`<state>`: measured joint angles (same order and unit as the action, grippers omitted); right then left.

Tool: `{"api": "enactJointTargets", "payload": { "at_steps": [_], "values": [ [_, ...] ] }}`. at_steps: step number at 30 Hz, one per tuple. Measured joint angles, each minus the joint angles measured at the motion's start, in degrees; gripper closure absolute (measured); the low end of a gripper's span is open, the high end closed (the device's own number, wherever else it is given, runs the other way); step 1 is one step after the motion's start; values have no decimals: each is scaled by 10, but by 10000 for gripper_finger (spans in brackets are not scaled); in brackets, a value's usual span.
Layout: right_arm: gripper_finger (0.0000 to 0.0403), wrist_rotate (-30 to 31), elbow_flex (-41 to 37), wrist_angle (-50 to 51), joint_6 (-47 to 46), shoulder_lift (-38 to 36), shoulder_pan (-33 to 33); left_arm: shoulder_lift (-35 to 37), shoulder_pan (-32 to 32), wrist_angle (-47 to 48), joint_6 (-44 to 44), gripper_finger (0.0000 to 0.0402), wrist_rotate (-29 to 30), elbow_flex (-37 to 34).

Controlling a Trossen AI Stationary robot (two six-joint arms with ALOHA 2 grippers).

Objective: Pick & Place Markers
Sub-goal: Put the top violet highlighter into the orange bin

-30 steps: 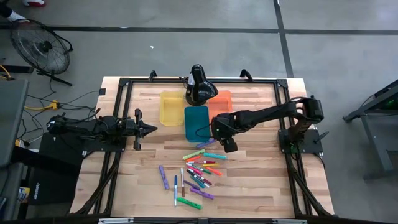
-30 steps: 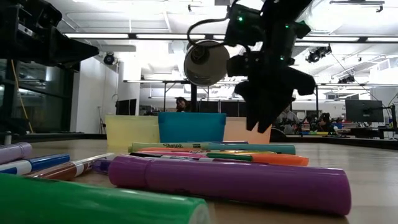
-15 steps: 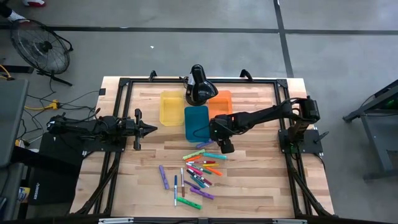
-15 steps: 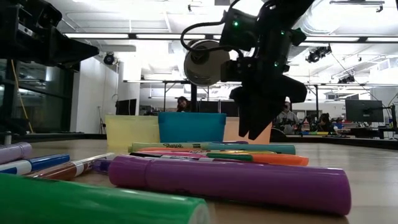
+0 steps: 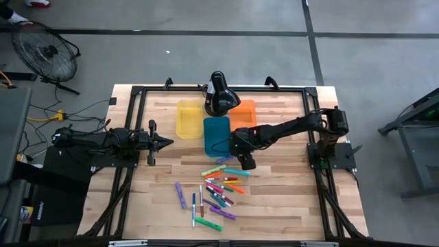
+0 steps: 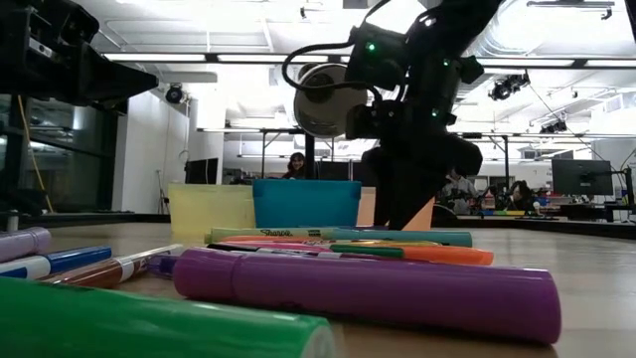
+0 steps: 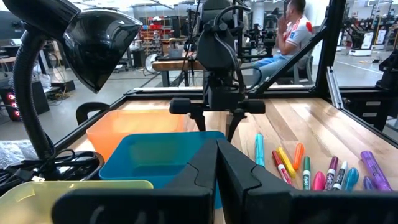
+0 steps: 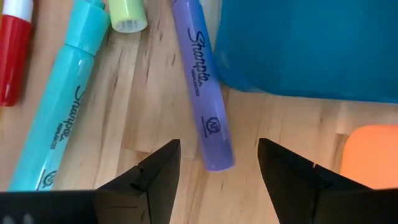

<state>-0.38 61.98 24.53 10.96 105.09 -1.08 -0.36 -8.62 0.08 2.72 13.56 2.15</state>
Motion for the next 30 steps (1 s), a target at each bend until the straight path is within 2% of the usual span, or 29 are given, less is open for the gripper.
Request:
{"api": "enactJointTargets", "payload": {
  "at_steps": [23,30],
  "values": [
    [201,-20,0,-14,-9,24,8,0,0,0,0,401,0,0],
    [254,-19,0,-7,-24,24,8,0,0,0,0,401,0,0]
  ]
}}
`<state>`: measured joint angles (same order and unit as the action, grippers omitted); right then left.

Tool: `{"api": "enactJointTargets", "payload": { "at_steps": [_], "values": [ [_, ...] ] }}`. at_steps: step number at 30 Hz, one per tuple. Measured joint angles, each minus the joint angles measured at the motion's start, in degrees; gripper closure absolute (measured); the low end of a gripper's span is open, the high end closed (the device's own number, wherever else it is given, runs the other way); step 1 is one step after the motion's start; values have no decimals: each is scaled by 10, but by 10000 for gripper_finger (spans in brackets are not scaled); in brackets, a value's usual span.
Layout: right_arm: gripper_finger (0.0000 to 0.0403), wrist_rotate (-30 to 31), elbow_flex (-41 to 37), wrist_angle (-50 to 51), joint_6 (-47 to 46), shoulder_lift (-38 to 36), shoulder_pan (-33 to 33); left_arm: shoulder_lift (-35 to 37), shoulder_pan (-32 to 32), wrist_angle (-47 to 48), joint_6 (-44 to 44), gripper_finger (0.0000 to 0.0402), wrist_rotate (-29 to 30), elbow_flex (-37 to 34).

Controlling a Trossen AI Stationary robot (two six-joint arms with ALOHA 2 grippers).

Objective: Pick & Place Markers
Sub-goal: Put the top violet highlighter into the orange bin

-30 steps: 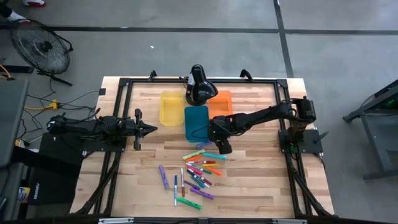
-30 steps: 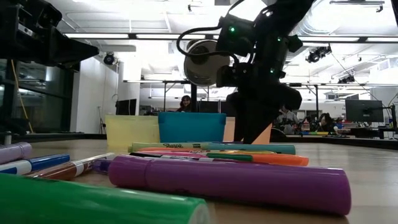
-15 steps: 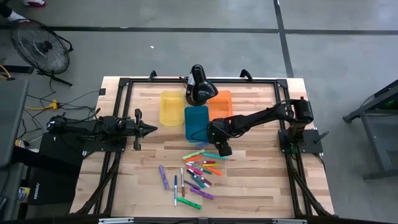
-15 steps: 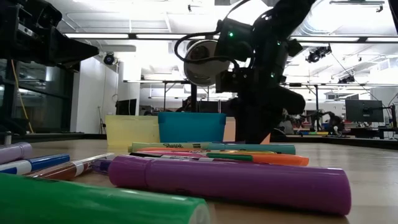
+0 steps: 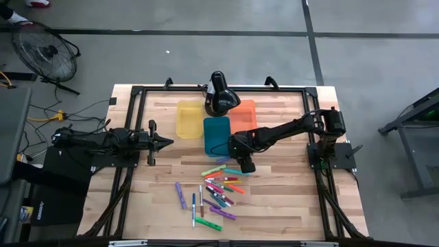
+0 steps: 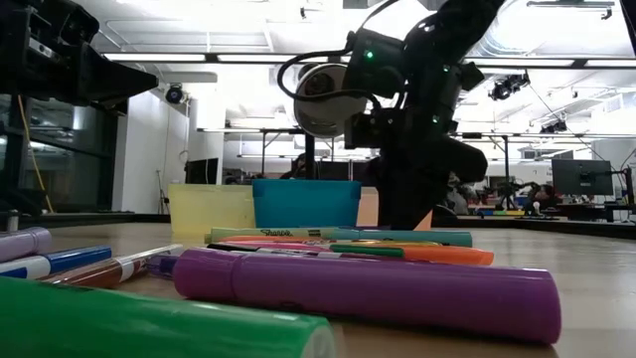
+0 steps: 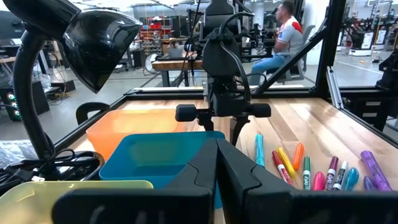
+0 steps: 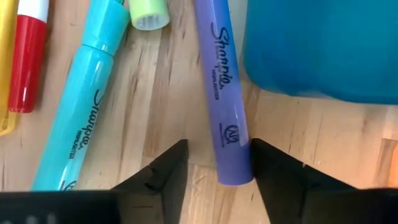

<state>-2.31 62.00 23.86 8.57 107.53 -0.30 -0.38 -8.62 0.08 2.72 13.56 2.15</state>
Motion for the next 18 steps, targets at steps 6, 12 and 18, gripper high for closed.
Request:
{"api": "enactJointTargets", "payload": {
  "at_steps": [6,12,18],
  "values": [
    [310,-11,0,0,4,0,0,0,0,0,0,401,0,0],
    [334,-20,1,4,1,0,0,0,0,0,0,401,0,0],
    [325,-23,1,36,-60,-2,1,0,0,0,0,401,0,0]
  ]
}}
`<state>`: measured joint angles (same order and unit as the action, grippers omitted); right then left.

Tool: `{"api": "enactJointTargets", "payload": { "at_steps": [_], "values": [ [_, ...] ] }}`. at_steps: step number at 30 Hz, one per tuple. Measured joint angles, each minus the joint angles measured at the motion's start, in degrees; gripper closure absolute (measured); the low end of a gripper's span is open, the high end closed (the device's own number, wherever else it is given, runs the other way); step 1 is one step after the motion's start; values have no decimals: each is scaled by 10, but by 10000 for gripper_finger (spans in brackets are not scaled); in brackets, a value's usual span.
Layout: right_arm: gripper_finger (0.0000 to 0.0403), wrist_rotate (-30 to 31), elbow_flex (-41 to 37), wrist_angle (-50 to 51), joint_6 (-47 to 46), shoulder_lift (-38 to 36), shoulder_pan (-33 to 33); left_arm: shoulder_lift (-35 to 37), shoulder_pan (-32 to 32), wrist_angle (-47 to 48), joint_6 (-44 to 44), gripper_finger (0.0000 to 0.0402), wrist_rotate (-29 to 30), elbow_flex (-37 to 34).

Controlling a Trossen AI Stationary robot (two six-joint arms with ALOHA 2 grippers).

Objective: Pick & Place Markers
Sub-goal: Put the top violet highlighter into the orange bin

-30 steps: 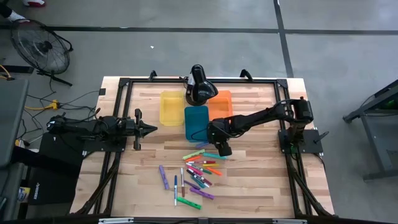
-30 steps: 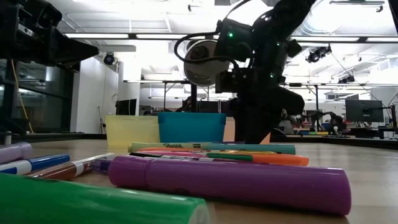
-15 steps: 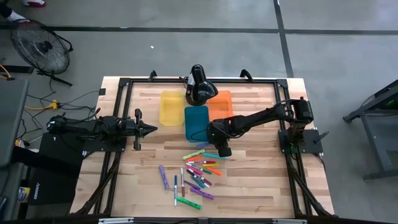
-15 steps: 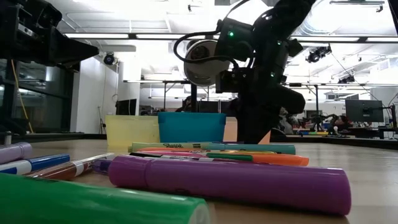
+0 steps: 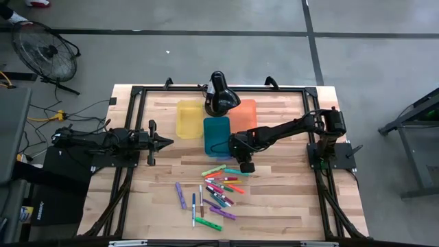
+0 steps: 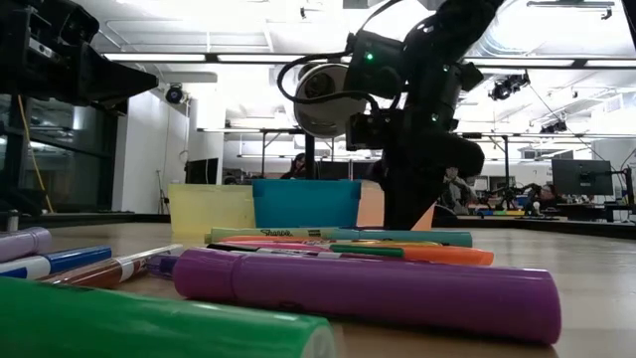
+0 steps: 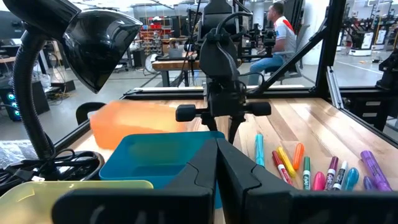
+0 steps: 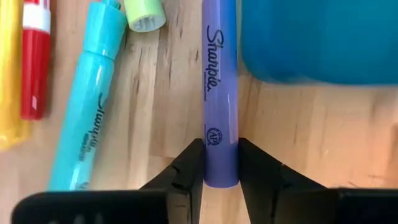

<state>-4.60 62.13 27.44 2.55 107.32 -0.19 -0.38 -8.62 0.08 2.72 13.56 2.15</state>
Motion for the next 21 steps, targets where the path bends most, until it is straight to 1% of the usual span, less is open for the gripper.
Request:
{"api": "enactJointTargets", "payload": {
  "at_steps": [5,9,17,21],
  "values": [
    [337,-6,-2,46,-13,-16,13,0,0,0,0,401,0,0],
    [338,-12,-3,83,-30,-36,29,0,0,0,0,401,0,0],
    [335,7,-3,121,-117,-78,51,0,0,0,0,401,0,0],
    [338,14,-3,149,-186,-98,50,0,0,0,0,401,0,0]
  ]
}}
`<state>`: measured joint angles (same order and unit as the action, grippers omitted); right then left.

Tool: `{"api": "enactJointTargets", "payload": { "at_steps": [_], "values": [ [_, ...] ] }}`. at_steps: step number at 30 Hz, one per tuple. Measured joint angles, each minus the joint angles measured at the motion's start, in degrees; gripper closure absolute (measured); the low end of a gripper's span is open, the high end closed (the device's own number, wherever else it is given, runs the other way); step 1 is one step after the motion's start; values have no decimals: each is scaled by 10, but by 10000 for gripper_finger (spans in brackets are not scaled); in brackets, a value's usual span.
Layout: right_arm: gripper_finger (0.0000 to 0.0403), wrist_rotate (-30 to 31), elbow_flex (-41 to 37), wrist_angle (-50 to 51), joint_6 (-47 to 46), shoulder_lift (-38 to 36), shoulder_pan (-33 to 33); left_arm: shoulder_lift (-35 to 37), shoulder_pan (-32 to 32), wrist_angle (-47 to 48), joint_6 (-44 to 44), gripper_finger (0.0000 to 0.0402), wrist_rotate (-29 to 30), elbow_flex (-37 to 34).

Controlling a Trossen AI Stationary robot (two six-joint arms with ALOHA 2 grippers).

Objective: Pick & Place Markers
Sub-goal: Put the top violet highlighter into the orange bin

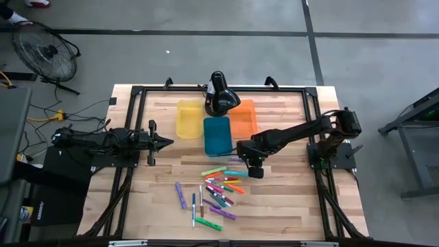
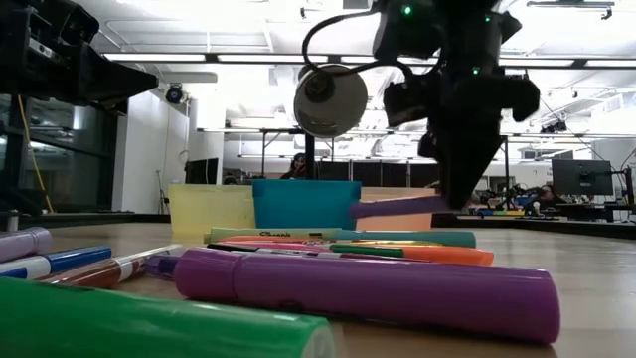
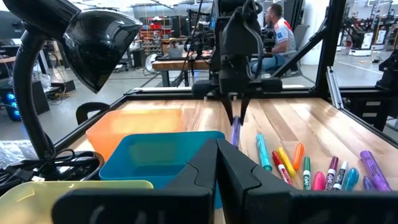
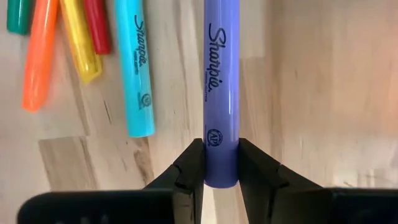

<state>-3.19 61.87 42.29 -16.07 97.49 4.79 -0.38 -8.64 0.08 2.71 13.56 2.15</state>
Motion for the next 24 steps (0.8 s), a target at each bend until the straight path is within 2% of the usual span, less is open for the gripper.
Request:
{"api": "enactJointTargets", "payload": {
  "at_steps": [10,15,24],
  "values": [
    [337,69,1,56,-142,-72,-19,0,0,0,0,401,0,0],
    [333,80,1,70,-198,-102,-50,0,0,0,0,401,0,0],
    [331,132,1,54,-186,-110,-146,0,0,0,0,401,0,0]
  ]
}}
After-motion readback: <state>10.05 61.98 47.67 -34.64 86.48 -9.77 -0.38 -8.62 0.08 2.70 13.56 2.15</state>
